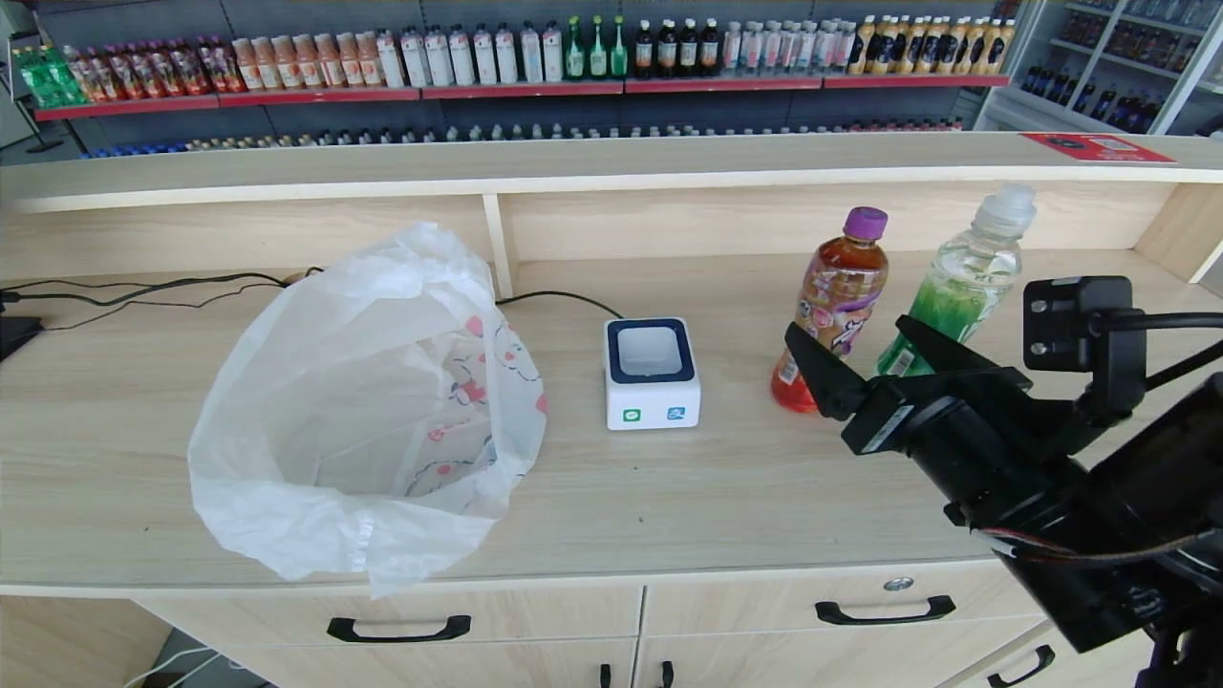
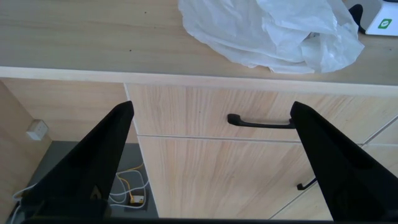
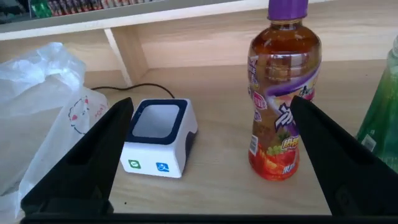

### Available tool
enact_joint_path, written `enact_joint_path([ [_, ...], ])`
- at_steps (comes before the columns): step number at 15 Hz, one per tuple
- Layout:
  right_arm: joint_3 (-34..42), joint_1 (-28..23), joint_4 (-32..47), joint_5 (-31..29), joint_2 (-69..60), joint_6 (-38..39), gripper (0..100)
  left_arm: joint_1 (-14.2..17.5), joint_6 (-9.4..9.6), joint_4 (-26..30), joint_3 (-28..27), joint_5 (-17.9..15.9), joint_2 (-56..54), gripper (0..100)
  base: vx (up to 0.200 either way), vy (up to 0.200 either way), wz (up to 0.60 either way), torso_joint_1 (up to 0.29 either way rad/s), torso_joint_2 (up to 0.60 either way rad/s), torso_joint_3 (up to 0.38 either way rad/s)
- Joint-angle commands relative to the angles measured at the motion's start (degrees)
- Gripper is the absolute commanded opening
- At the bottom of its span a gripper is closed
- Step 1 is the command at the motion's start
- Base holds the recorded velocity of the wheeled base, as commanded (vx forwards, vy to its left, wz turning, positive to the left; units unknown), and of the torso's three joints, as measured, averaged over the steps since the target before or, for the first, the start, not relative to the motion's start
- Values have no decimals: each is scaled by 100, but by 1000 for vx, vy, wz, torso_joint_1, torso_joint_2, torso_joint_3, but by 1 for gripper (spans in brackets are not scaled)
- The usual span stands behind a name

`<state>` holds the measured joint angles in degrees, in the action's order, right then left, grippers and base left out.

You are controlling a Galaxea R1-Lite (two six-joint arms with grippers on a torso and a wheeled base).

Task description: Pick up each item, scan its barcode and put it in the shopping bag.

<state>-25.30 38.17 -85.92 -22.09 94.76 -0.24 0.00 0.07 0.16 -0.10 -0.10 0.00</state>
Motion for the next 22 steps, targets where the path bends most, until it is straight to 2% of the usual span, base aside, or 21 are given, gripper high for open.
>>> enact_joint_path([
  [1, 16, -222, 5, -32, 113, 33, 100, 0, 1, 2, 1, 1, 0, 100, 0, 0, 0, 0, 0, 0],
  [3, 25, -706, -4, 38, 271, 77, 100, 0, 1, -7, 1, 1, 0, 100, 0, 0, 0, 0, 0, 0],
  [5, -28, -969, -30, 328, 456, -2, 100, 0, 1, 2, 1, 1, 0, 100, 0, 0, 0, 0, 0, 0],
  [13, -450, -952, -109, 416, 1071, 7, 100, 0, 1, 2, 1, 1, 0, 100, 0, 0, 0, 0, 0, 0],
  [16, -529, -1136, -127, 416, 1273, 42, 100, 0, 1, -7, 1, 1, 0, 100, 0, 0, 0, 0, 0, 0],
  [22, -1004, -1180, -127, 416, 1660, 51, 100, 0, 1, 2, 1, 1, 0, 100, 0, 0, 0, 0, 0, 0],
])
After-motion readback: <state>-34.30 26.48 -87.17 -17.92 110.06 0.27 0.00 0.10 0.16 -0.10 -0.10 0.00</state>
